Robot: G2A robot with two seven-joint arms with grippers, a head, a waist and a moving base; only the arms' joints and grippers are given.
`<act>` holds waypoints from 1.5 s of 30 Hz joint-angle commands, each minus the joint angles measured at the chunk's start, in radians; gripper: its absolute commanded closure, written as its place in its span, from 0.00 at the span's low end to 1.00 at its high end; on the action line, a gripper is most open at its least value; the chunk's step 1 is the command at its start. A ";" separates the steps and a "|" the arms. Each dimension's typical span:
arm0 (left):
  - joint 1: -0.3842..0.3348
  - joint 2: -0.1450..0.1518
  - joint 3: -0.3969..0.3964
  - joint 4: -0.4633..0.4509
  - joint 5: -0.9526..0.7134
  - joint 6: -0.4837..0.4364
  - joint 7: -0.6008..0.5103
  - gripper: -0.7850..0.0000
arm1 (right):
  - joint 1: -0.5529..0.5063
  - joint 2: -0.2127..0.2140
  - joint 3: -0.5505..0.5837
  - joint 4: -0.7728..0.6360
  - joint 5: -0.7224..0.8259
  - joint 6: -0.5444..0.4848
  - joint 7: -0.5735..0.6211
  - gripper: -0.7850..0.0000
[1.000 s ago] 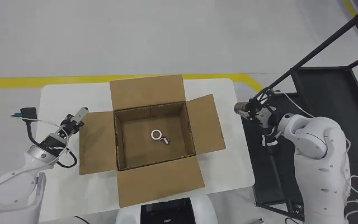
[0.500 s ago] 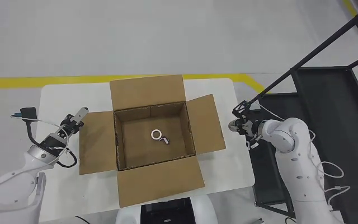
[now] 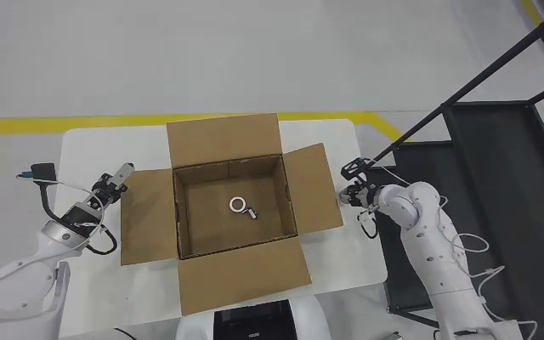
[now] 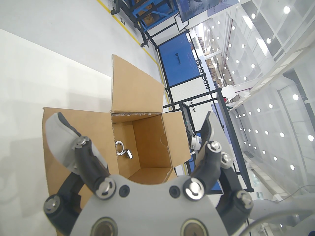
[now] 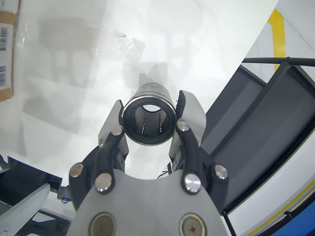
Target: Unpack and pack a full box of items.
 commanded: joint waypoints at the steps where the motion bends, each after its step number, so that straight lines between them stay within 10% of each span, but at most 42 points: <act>1: 0.000 0.000 0.000 0.000 0.000 0.000 0.000 0.00 | 0.007 0.000 -0.006 0.017 0.003 0.015 -0.012 1.00; 45: 0.000 0.000 0.000 0.000 0.000 0.000 0.000 0.00 | 0.088 0.007 -0.087 0.126 -0.005 0.158 -0.078 1.00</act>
